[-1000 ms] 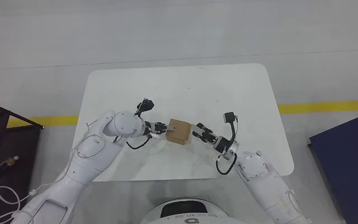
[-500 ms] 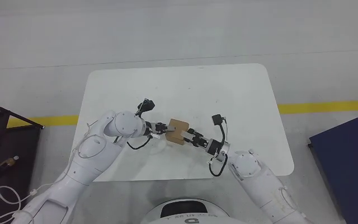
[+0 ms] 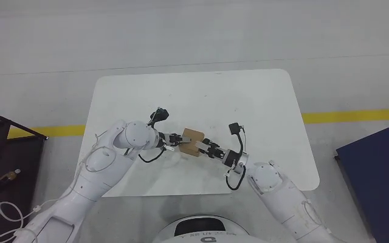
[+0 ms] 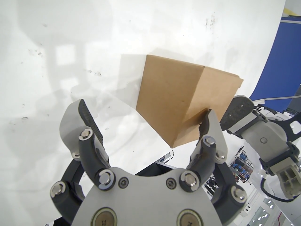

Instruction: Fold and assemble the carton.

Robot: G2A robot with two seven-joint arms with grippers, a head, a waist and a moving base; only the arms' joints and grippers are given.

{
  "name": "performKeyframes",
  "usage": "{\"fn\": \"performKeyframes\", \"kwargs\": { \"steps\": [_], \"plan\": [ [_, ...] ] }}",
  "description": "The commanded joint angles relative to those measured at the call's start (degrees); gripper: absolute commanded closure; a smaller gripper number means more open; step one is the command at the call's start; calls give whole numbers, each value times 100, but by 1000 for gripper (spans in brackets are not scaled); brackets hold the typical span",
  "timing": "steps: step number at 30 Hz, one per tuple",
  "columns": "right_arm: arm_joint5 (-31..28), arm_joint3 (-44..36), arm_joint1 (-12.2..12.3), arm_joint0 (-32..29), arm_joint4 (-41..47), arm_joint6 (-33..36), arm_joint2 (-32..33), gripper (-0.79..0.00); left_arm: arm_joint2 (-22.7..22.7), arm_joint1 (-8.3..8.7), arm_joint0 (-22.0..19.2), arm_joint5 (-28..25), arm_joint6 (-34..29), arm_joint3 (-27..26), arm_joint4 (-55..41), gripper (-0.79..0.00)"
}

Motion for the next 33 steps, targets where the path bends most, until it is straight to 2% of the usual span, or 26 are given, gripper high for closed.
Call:
{"fn": "performKeyframes", "kwargs": {
  "steps": [1,21,25,33],
  "plan": [
    [38,48,-7,55,6,30,-51,-671,-3,0,9,2,0,-5,5,-785],
    [19,173,-1,249,67,-62,-150,-625,-175,17,147,-28,71,-80,-197,-785],
    [63,75,23,189,-62,-219,-46,-579,-477,34,211,-78,285,-103,-601,-785],
    [516,-627,80,-38,-874,-496,69,-594,-1335,221,672,-130,499,-398,-821,-785]
  ]
}}
